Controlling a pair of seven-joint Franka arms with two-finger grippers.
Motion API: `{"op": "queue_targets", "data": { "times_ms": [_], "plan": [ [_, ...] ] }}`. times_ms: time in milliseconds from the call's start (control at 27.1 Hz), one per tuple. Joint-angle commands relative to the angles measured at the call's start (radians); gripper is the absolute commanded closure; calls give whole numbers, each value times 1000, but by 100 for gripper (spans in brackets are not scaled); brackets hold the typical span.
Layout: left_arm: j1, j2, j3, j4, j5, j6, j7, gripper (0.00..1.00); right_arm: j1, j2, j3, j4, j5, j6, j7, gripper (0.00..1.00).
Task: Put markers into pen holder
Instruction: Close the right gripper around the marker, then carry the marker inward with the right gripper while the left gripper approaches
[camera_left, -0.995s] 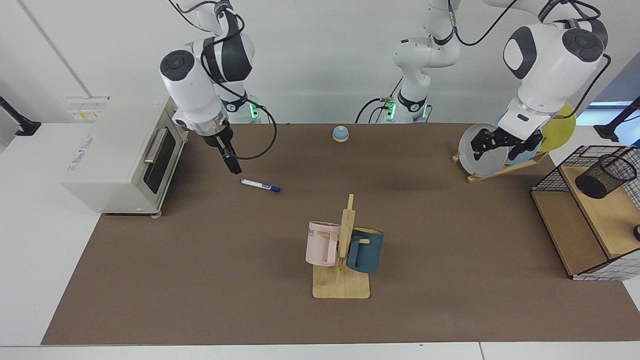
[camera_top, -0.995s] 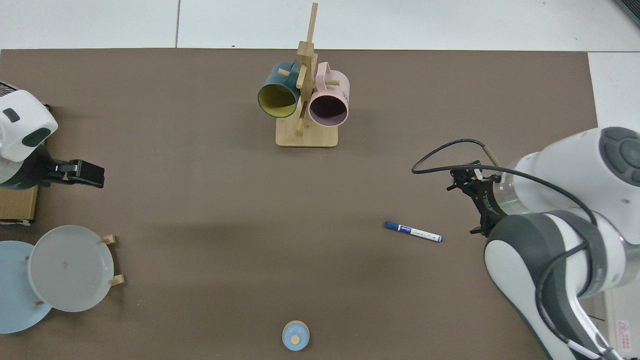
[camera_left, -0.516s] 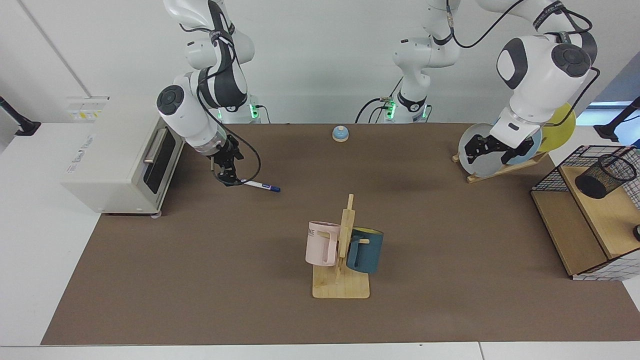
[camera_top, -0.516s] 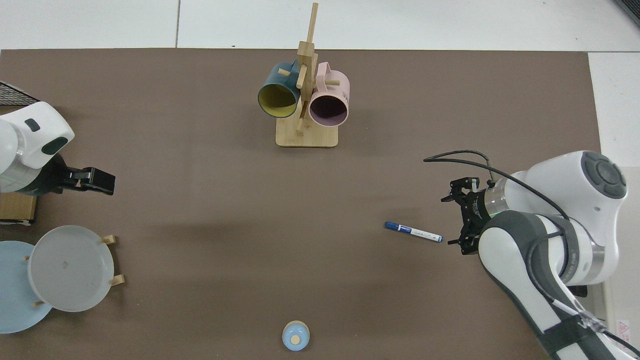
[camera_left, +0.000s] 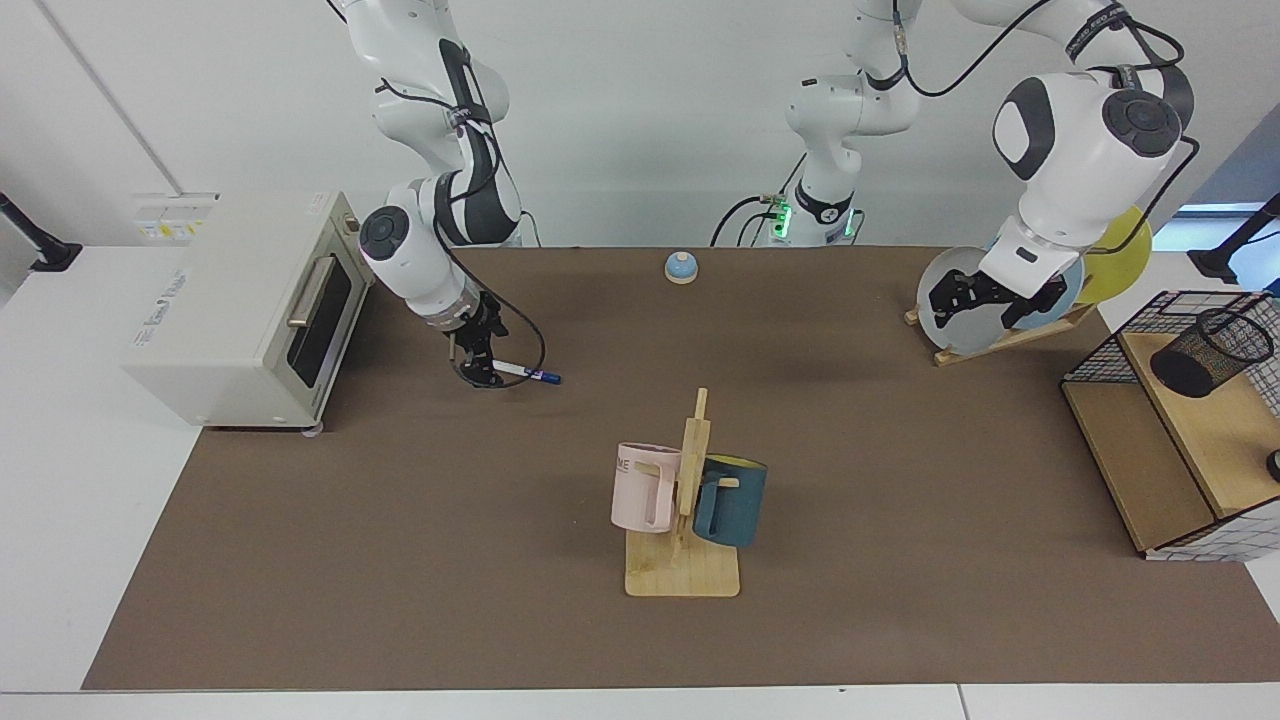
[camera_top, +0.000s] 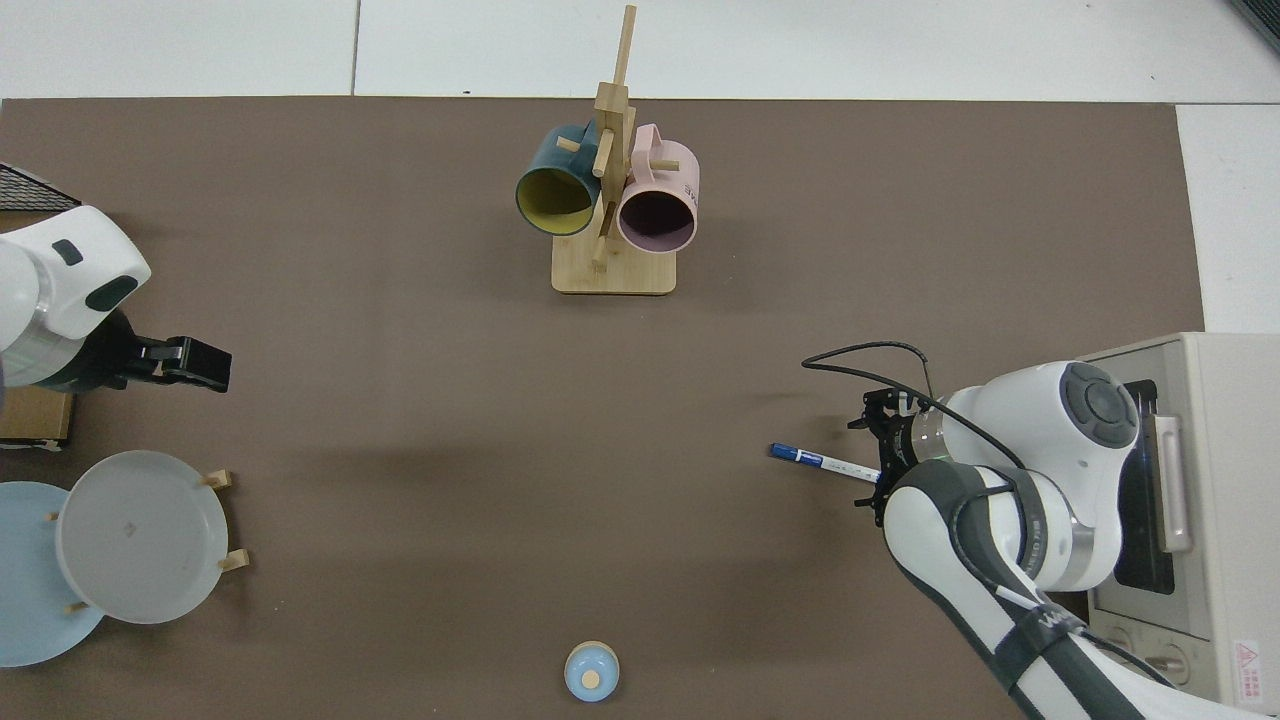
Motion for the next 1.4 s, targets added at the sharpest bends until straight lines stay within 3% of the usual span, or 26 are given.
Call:
{"op": "queue_targets", "data": {
  "times_ms": [0, 626, 663, 811, 995, 1032, 1068, 1105, 1363],
  "plan": [
    [3, -24, 3, -38, 0, 20, 14, 0, -3, 14, 1, -28, 24, 50, -9, 0],
    [3, -25, 6, -45, 0, 12, 14, 0, -38, 25, 1, -33, 24, 51, -94, 1],
    [3, -25, 6, -45, 0, 10, 14, 0, -38, 25, 1, -35, 25, 51, -94, 5],
    [3, -27, 6, -45, 0, 10, 14, 0, -35, 25, 1, -35, 24, 50, -110, 38],
    [1, -27, 6, -47, 0, 4, 14, 0, -36, 26, 1, -35, 25, 51, -132, 48],
    [1, -27, 6, -45, 0, 3, 14, 0, -36, 25, 1, -35, 25, 50, -132, 57],
    [1, -27, 6, -47, 0, 3, 14, 0, -36, 26, 1, -35, 25, 50, -137, 74],
    [1, -27, 6, -47, 0, 4, 14, 0, -33, 25, 1, -35, 24, 47, -147, 100],
    [0, -27, 6, -47, 0, 0, 14, 0, -41, 17, 1, 10, 31, -8, -160, 100]
  ]
}}
